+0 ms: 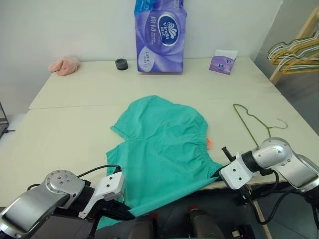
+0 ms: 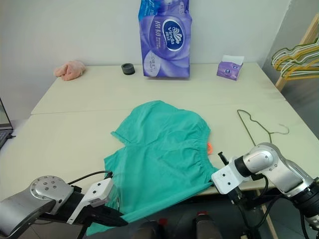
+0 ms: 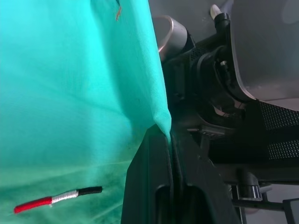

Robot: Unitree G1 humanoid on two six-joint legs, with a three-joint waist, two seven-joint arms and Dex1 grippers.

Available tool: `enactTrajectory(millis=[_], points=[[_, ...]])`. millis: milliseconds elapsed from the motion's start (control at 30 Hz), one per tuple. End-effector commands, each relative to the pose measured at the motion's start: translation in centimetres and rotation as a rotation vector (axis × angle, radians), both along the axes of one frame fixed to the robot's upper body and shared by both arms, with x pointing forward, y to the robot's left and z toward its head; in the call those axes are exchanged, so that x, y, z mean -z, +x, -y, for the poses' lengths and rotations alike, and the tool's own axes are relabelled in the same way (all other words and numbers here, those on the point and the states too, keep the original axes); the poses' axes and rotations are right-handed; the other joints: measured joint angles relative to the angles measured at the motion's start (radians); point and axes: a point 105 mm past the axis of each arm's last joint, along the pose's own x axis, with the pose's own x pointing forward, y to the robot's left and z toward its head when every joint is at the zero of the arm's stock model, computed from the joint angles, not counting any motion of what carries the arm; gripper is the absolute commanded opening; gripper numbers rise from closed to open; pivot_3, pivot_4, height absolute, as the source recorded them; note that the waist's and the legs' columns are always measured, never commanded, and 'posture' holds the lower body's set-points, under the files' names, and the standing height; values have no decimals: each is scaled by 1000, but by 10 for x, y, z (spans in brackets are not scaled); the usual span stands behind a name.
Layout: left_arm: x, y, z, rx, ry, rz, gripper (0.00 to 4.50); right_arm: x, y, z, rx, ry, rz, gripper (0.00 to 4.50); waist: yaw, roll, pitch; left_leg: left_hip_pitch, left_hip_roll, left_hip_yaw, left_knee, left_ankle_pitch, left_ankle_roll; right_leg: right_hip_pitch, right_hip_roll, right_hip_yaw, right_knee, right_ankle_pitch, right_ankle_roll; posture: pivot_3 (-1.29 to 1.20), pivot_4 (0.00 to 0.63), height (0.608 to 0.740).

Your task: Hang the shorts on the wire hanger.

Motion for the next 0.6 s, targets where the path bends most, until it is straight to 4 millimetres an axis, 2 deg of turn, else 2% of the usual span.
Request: enactTrajectory(millis=[33, 267, 333, 400, 433, 533, 600], points=[[-2, -1, -1, 8, 8, -23, 918, -9, 4, 3, 26, -11, 13, 612, 0, 0, 0, 0, 0, 0, 0, 0, 0, 0, 0, 0, 0, 0, 0, -122, 102, 740], [-7, 5, -3, -3, 2, 8, 3084, -18, -10, -1, -9, 24, -59, 2983, 1, 0, 0, 0, 0, 0, 0, 0, 0, 0, 0, 0, 0, 0, 0, -116, 97, 740], [-9, 9, -3, -23, -11, 20, 3722, -29, -18, -9, 15, 115, -143, 3713, 2, 0, 0, 0, 0, 0, 0, 0, 0, 0, 0, 0, 0, 0, 0, -114, 97, 740], [-16, 21, -1, -71, -58, 70, 4310, -44, -20, -20, 80, 252, -220, 4372, 3, 0, 0, 0, 0, -1, 0, 0, 0, 0, 0, 0, 0, 0, 0, -113, 97, 740], [-23, 36, 4, -125, -107, 132, 4479, -52, -14, -24, 146, 339, -235, 4494, 6, 0, 0, 0, 0, -1, 0, 0, 0, 0, 0, 0, 0, 0, 0, -110, 97, 740], [-45, 71, 15, -258, -230, 265, 4479, -66, 7, -24, 324, 501, -220, 4494, 19, -2, 0, 0, 1, -2, 2, 0, 0, 1, 0, 0, 0, 0, 0, -113, 98, 740], [-66, 103, 26, -379, -319, 384, 4479, -72, 38, -8, 547, 640, -128, 4494, 25, -3, -1, 0, 0, -2, 2, 0, 0, 2, 0, 0, 0, 1, 1, -122, 100, 740]])
